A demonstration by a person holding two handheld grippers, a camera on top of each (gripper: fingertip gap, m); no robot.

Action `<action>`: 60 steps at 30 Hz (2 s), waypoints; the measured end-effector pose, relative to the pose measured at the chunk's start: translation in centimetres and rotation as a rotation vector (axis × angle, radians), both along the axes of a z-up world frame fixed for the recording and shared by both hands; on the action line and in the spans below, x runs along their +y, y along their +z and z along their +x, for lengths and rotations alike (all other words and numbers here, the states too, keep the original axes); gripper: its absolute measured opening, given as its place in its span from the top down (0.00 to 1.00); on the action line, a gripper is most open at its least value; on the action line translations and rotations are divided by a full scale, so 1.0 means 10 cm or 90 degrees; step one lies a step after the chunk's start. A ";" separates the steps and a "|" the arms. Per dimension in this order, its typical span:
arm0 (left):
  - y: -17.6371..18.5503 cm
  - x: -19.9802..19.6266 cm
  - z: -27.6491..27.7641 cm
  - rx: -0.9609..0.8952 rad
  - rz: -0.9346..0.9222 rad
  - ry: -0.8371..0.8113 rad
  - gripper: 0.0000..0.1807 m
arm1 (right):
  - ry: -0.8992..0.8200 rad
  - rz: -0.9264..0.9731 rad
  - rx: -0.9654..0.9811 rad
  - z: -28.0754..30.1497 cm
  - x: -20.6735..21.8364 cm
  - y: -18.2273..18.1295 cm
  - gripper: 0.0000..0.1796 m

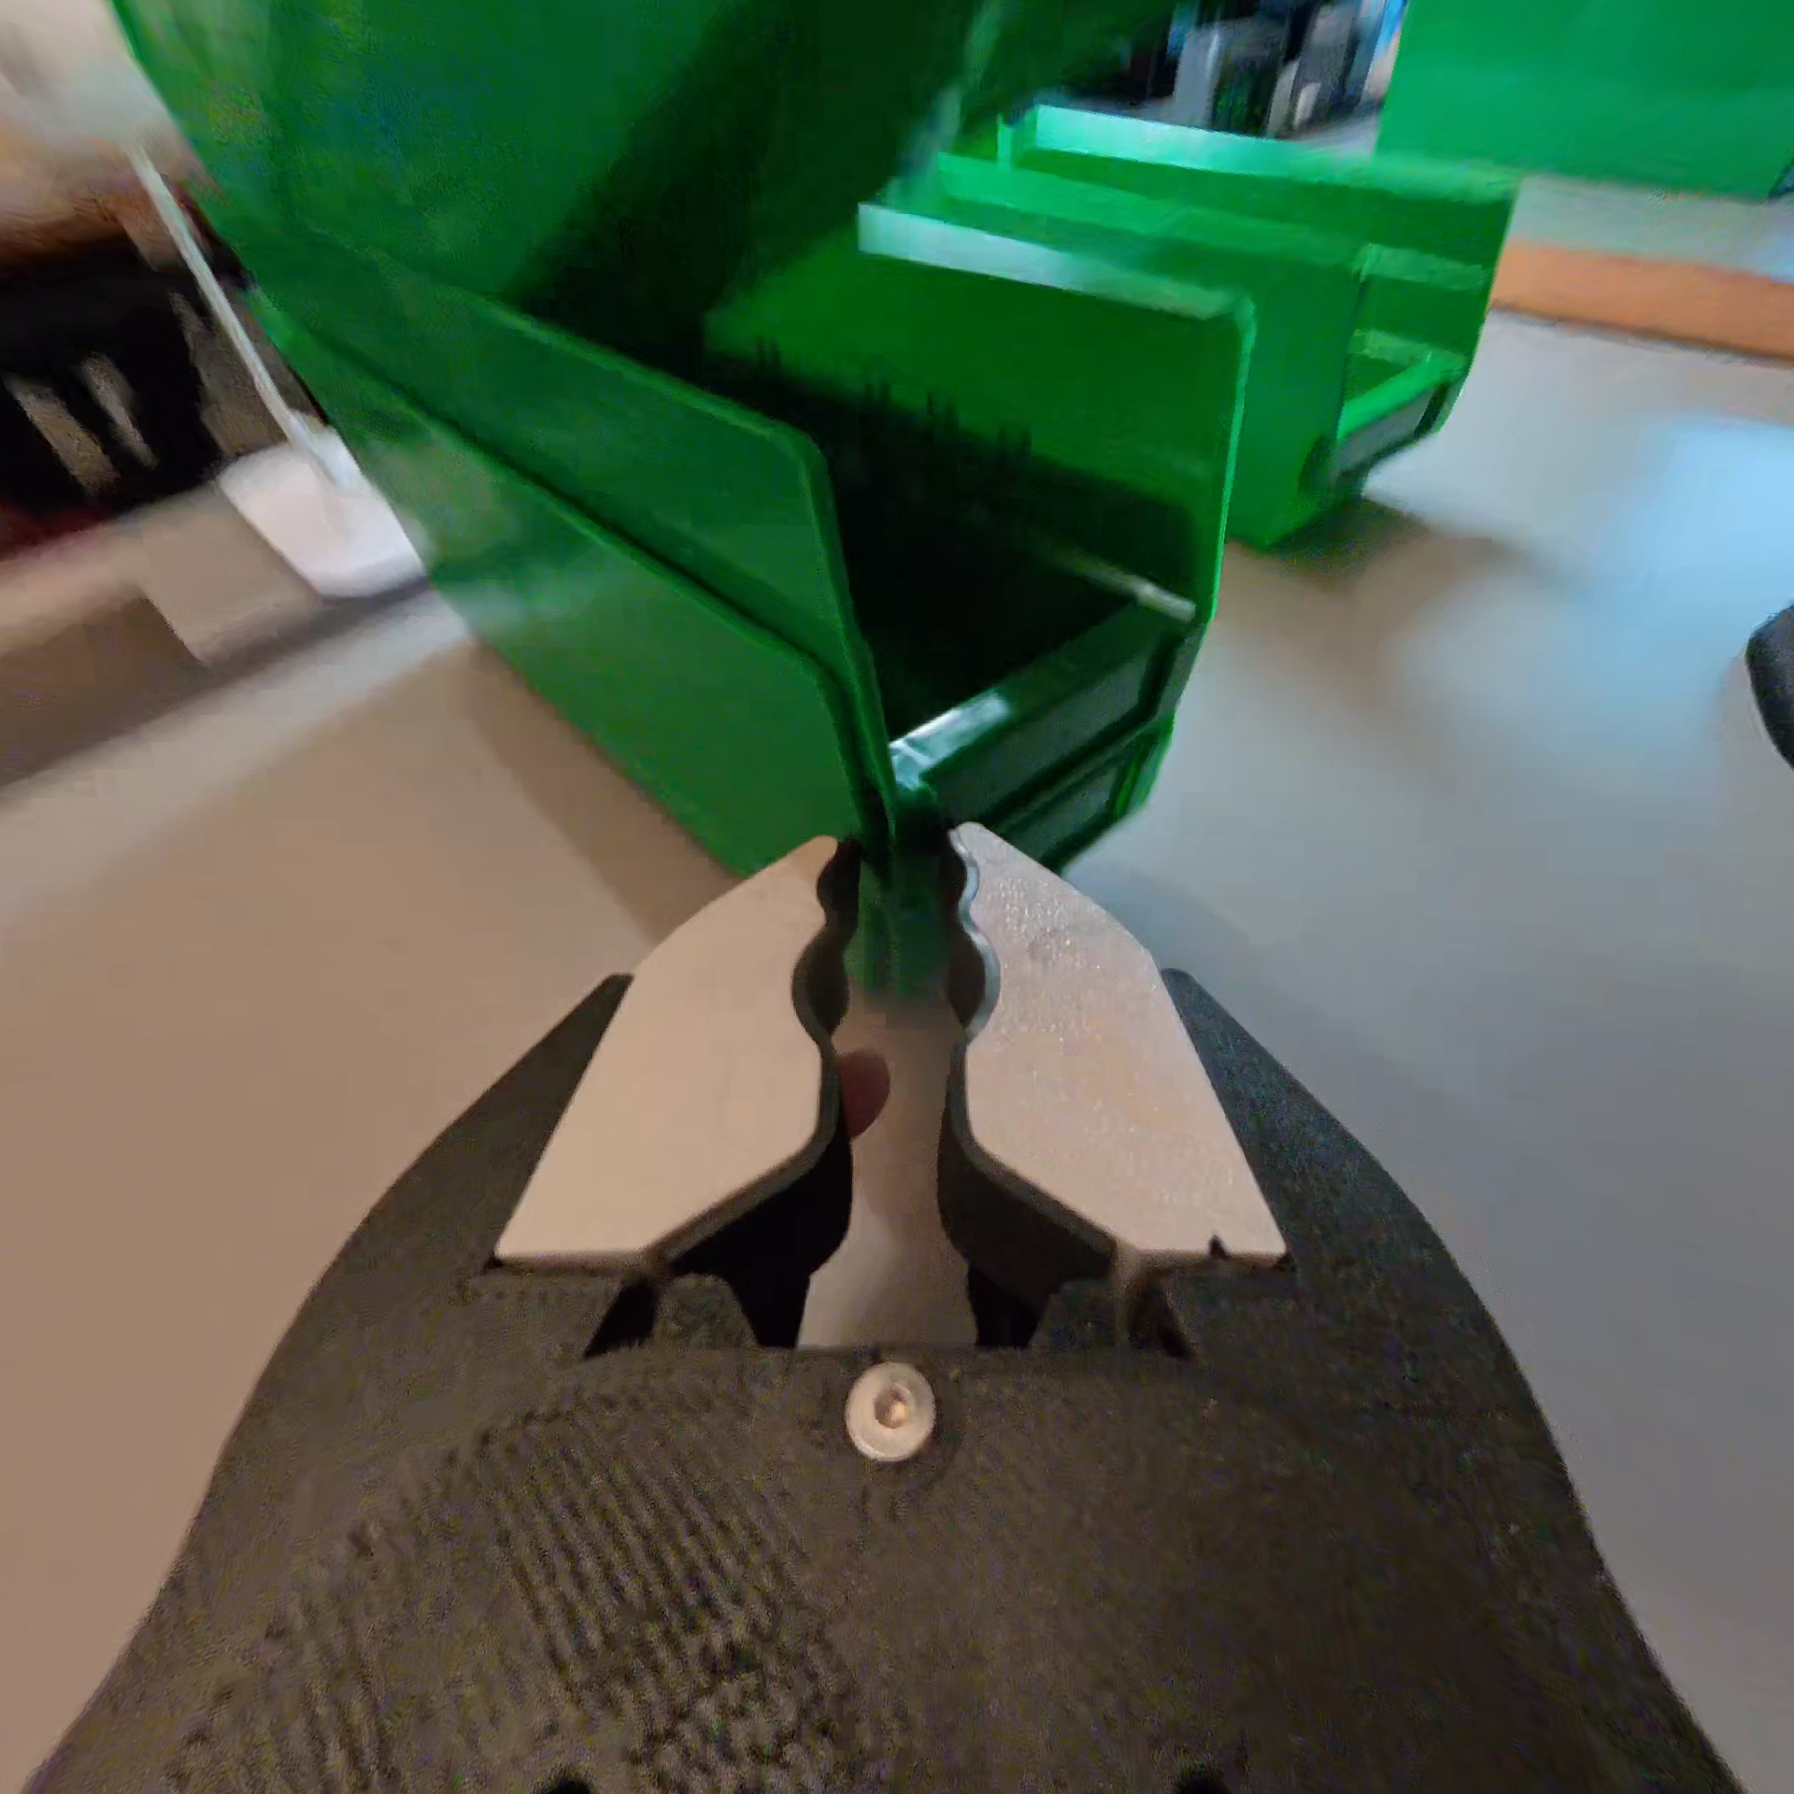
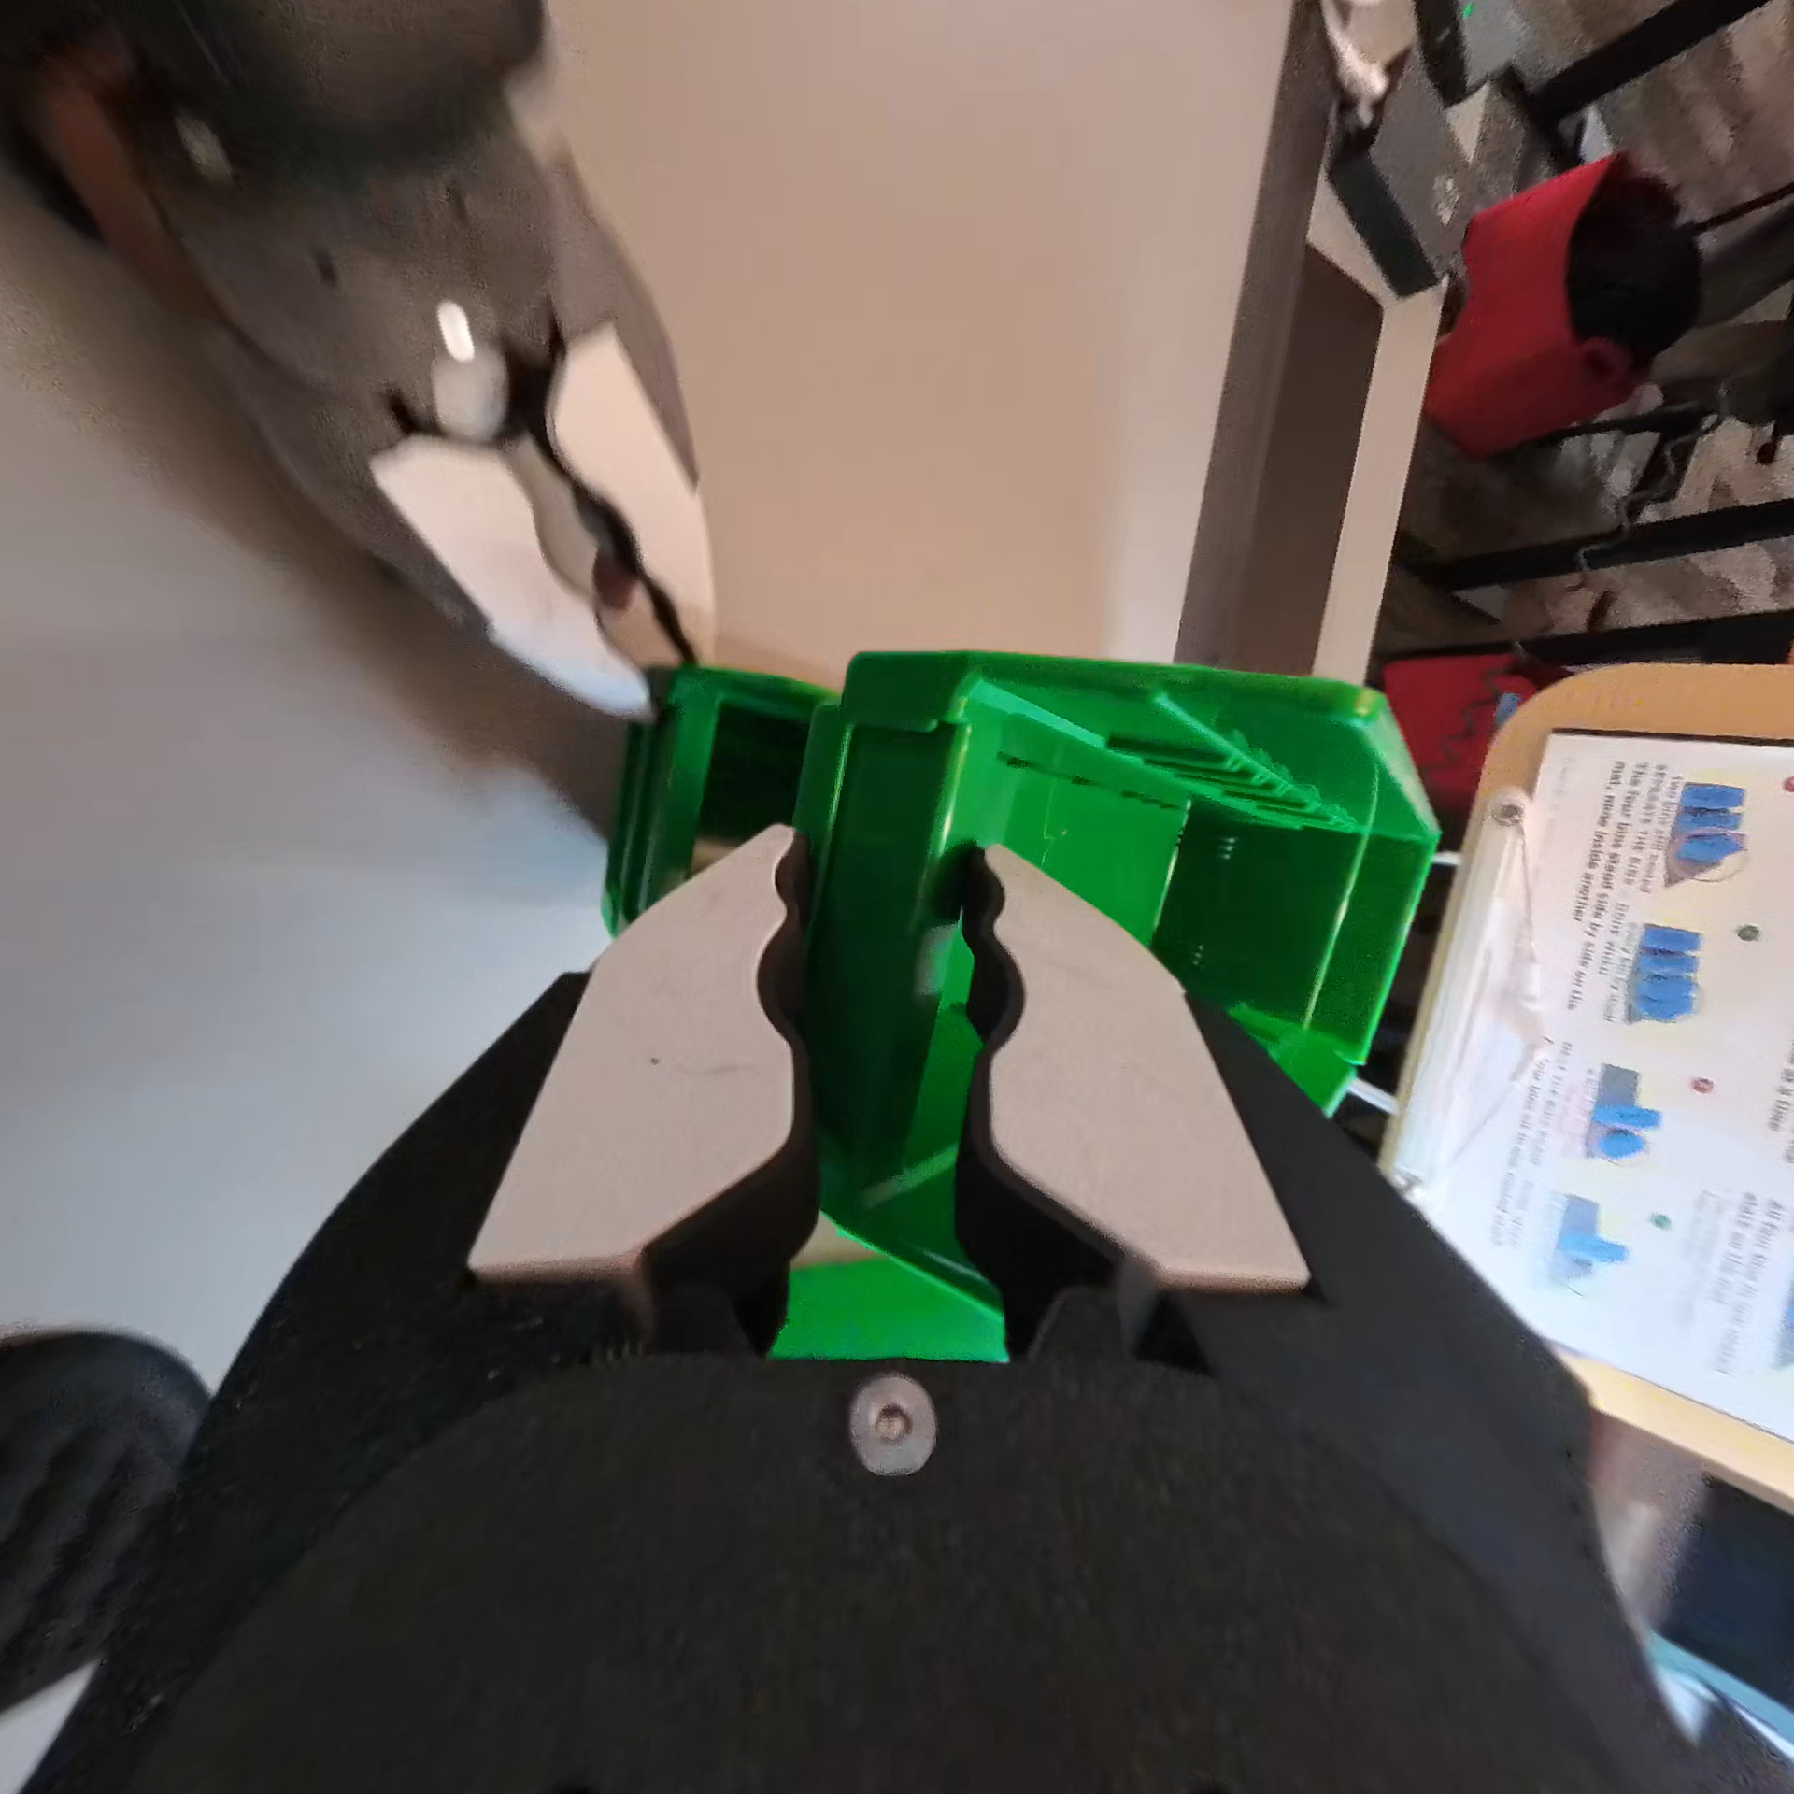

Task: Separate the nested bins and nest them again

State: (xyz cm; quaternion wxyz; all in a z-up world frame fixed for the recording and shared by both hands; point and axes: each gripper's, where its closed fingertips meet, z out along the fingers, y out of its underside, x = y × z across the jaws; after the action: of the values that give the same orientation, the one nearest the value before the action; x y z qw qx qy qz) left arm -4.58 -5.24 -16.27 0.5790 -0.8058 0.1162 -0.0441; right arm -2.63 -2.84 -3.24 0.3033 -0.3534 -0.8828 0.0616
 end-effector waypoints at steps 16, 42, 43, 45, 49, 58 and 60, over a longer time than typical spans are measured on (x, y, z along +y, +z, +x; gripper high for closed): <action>0.08 0.06 -0.03 0.008 0.013 0.007 0.77 | -0.022 0.055 0.100 0.07 0.21 0.36 0.83; 1.02 -0.12 0.43 -0.132 0.197 -0.112 0.81 | 0.000 0.179 0.179 0.02 -0.04 -0.29 0.78; 1.03 -0.12 0.43 -0.136 0.201 -0.112 0.81 | -0.004 0.178 0.162 0.02 -0.03 -0.35 0.76; 1.05 -0.12 0.43 -0.137 0.206 -0.111 0.82 | -0.015 0.175 0.124 0.03 -0.02 -0.49 0.71; 0.99 -0.14 0.38 -0.120 0.186 -0.102 0.82 | -0.026 0.180 0.063 0.01 0.00 -0.75 0.68; 0.83 -0.27 0.02 -0.069 0.149 -0.051 0.83 | -0.009 0.191 -0.034 0.05 0.03 -1.06 0.82; 0.77 -0.27 -0.03 -0.059 0.132 -0.043 0.84 | -0.014 0.160 -0.035 0.05 0.03 -1.00 0.83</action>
State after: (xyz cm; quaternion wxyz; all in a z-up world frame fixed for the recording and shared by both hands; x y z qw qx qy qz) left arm -4.90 -7.97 -8.52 0.6623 -0.7342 0.1206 -0.0882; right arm -2.17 -2.53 -13.22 0.3219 -0.3240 -0.8874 -0.0625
